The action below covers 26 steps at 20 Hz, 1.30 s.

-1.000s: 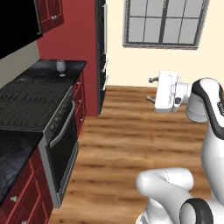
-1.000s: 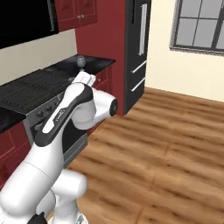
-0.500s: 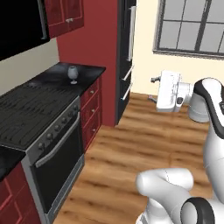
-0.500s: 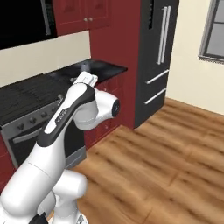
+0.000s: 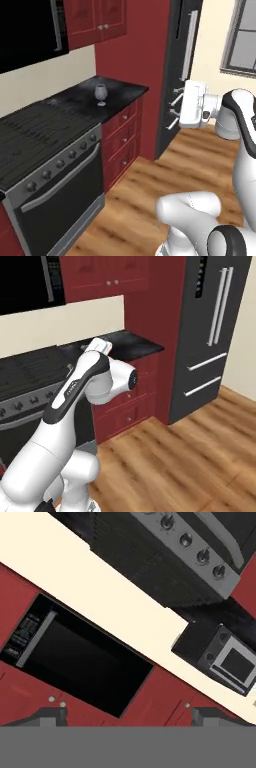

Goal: Retrieve the wine glasses from the counter and place one next to each plate.

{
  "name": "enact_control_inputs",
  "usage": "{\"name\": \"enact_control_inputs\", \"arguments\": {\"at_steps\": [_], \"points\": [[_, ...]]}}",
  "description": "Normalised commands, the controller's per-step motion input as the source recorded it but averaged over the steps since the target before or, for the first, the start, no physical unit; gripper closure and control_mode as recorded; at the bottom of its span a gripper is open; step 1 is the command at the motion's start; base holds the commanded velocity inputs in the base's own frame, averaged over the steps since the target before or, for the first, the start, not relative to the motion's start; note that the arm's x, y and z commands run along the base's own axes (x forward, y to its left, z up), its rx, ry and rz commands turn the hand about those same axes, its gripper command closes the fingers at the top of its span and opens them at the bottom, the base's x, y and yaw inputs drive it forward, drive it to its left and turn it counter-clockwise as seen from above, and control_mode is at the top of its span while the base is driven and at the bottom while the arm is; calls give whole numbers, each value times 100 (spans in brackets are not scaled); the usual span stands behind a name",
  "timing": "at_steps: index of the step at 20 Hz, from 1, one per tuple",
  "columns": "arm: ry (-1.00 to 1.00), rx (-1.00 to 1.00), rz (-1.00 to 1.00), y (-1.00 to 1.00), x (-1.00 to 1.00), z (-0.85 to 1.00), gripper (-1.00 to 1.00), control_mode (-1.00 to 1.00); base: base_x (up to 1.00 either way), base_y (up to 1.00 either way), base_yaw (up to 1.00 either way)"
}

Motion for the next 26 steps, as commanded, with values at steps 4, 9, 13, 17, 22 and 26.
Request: {"name": "enact_control_inputs", "arguments": {"at_steps": [4,9,13,17,22,26], "points": [[0,0,0,0,0,0,-100,100,94,-100,46],[0,0,0,0,0,0,-100,100,69,-100,53],[0,0,0,0,0,0,-100,100,31,-87,61],[0,0,0,0,0,0,-100,100,44,-82,61],[0,0,0,0,0,0,-100,100,10,-78,48],[0,0,0,0,0,0,-100,100,9,-21,9]]}}
